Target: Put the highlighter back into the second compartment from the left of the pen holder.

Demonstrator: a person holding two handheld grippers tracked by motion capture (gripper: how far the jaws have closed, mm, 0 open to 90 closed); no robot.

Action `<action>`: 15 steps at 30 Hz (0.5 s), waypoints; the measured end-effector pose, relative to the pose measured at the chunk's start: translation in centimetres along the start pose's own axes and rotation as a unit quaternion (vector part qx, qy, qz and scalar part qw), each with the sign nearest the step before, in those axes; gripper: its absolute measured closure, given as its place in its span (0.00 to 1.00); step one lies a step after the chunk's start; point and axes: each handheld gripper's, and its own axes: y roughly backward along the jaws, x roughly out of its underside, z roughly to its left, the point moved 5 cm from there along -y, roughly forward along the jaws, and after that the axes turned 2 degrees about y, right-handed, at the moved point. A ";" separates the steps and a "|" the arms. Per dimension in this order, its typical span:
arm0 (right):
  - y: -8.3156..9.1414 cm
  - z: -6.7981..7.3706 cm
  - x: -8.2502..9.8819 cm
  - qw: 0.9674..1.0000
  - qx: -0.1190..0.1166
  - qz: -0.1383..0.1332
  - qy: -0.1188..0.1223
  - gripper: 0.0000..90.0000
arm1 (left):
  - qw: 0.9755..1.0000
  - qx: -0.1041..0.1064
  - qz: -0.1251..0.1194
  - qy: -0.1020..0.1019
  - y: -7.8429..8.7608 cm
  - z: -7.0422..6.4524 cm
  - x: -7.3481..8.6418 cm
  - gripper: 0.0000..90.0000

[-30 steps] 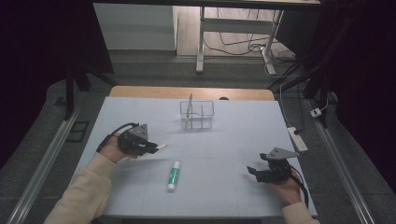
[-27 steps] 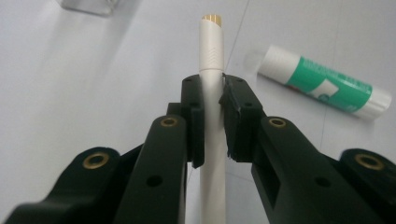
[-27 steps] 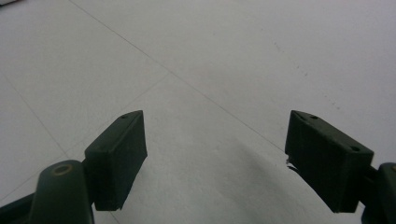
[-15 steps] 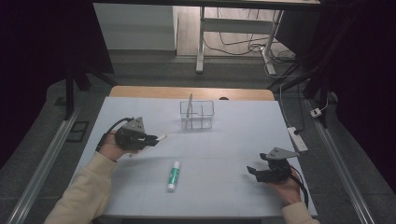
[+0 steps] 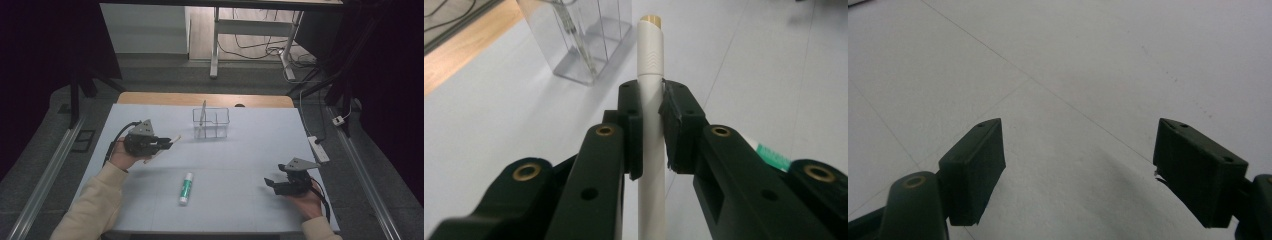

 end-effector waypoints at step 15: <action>0.0 0.0 0.0 1.000 0.000 0.004 0.000 0.22 | 0.999 -0.013 -0.041 0.017 -0.6 0.2 -1.4 0.87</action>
